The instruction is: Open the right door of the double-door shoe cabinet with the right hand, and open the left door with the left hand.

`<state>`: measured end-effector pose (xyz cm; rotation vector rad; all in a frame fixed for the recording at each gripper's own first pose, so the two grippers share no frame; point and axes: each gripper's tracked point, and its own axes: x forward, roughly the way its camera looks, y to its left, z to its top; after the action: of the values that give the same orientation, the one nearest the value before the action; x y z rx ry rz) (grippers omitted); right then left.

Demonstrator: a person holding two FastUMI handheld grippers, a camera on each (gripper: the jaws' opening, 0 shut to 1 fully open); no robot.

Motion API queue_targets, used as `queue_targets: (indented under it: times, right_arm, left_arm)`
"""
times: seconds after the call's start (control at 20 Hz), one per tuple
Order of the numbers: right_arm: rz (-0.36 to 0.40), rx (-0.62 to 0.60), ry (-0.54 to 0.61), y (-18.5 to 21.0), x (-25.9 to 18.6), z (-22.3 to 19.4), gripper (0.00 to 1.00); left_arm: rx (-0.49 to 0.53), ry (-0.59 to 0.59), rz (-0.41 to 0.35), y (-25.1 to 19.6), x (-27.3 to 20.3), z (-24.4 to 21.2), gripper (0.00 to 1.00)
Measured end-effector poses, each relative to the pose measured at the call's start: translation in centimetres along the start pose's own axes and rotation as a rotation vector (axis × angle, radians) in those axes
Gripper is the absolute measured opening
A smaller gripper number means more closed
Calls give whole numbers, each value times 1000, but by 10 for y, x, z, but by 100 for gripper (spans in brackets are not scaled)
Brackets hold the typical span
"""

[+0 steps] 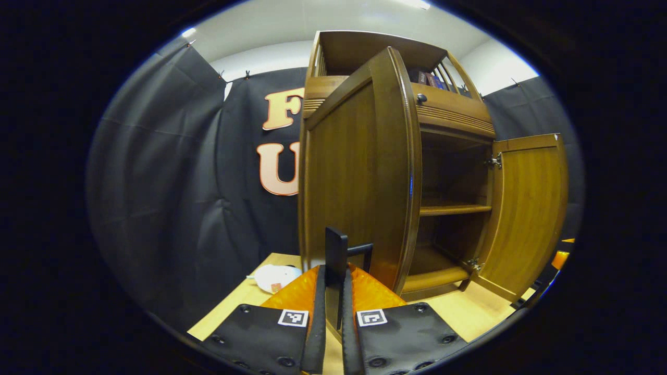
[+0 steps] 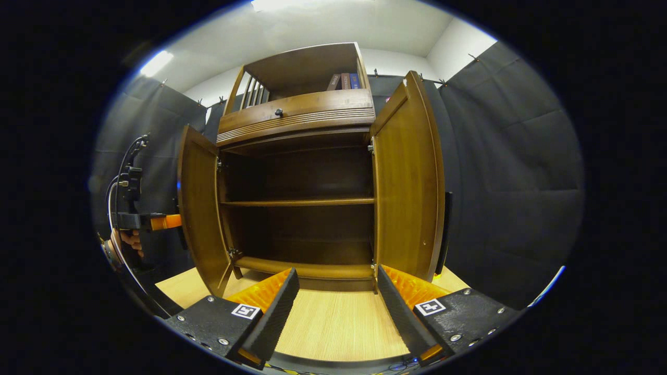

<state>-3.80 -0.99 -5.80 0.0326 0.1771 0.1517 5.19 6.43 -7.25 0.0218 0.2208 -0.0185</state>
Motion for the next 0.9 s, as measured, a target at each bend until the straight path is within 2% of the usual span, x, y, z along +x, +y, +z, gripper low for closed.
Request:
queue_targets:
  times: [0.15, 0.2, 0.25, 0.3, 0.35, 0.4, 0.45, 0.5, 0.55, 0.6, 0.65, 0.7, 0.75, 0.8, 0.9]
  right_arm:
    - [12, 0, 10, 7, 3, -3, 93]
    - [16, -1, 14, 9, 4, -5, 93]
    - [17, -3, 17, 11, 4, -5, 99]
    - [19, -6, 20, 14, 5, -5, 99]
    - [19, -10, 21, 15, 4, -6, 99]
    - [18, -13, 20, 16, 3, -6, 99]
    - [19, -15, 22, 18, 4, -6, 99]
    - [20, -13, 23, 20, 4, -6, 99]
    - [20, -13, 25, 22, 5, -6, 99]
    - [20, -12, 27, 24, 6, -6, 99]
    - [21, -10, 29, 26, 7, -8, 99]
    - [23, -7, 33, 28, 6, -9, 99]
    - [24, -5, 40, 30, 6, -11, 93]
    - [26, -7, 49, 31, 6, -12, 93]
    - [34, -20, 61, 34, 4, -13, 93]
  left_arm:
    - [-2, -18, 8, 32, -6, 0, 14]
    - [-10, -23, 5, 42, -5, 0, 16]
    - [-14, -27, 5, 52, -8, 1, 16]
    - [-10, -38, 14, 65, -7, 0, 10]
    - [-5, -43, 13, 77, -7, 1, 12]
    - [-10, -50, -8, 81, -9, 1, 1]
    - [-17, -49, -26, 85, -7, 1, 10]
    - [-18, -53, -51, 87, -6, 1, 10]
    - [-15, -57, -66, 91, -6, 2, 2]
    - [-14, -60, -76, 98, -6, 1, 1]
    - [-18, -61, -92, 102, -4, 1, 10]
    - [-26, -64, -109, 103, -4, 2, 10]
    - [-30, -65, -125, 104, -4, 2, 2]
    - [-36, -68, -142, 106, -3, 3, 10]
    - [-37, -60, -163, 111, -2, 2, 10]
